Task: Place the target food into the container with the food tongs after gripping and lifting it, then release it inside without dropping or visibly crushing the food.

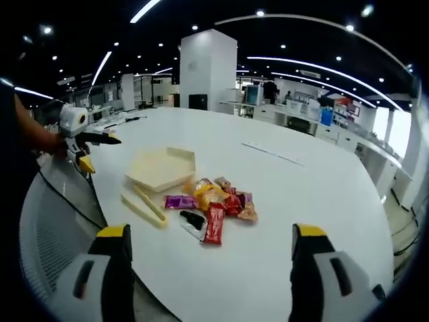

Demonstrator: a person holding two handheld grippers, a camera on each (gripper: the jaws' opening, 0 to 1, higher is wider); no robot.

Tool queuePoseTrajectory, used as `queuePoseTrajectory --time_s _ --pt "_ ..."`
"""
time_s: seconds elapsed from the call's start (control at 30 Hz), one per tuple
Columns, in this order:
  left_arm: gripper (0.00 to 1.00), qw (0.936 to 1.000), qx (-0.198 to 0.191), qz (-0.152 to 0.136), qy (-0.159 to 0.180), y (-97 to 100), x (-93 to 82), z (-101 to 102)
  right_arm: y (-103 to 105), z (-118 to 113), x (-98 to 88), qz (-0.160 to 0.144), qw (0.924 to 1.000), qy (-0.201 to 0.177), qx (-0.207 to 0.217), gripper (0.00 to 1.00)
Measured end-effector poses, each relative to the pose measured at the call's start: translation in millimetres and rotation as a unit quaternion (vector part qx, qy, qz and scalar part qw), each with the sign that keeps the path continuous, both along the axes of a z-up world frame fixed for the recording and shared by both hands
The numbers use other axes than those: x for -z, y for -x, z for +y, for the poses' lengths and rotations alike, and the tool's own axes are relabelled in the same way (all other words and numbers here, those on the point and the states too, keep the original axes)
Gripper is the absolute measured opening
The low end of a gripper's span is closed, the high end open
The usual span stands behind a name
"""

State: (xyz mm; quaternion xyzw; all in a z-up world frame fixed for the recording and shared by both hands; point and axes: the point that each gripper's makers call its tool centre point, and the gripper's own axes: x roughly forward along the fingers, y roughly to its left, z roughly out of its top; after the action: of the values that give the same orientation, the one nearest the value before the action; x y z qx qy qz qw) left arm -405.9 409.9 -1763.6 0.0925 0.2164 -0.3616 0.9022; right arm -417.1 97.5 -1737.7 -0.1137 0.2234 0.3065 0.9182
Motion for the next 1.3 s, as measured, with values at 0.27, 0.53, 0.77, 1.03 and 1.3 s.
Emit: queuePoseTrajectory --time_s 0.27,0.53,0.77,1.03,1.3 --pt "1.00 1.0000 0.004 0.003 -0.008 1.0 2.7 -1 0 2 -3.3 -0.001 1.0000 -0.004 -0.006 0.97" --pt "0.99 0.9998 0.007 0.006 -0.019 2.2 6.0 0 6 5 3.7 0.011 0.9999 -0.004 -0.007 0.98" --pt "0.97 0.9999 0.000 0.011 -0.008 2.9 4.7 0 4 9 1.5 0.007 0.9999 -0.008 -0.006 0.99" --pt "0.97 0.9992 0.039 -0.002 0.010 8.3 -6.1 -14 4 13 -2.5 0.001 0.9999 -0.013 -0.006 0.99" --pt "0.92 0.9875 0.150 -0.011 -0.047 21.5 -10.1 -51 9 7 2.4 0.008 0.9997 -0.021 -0.003 0.98"
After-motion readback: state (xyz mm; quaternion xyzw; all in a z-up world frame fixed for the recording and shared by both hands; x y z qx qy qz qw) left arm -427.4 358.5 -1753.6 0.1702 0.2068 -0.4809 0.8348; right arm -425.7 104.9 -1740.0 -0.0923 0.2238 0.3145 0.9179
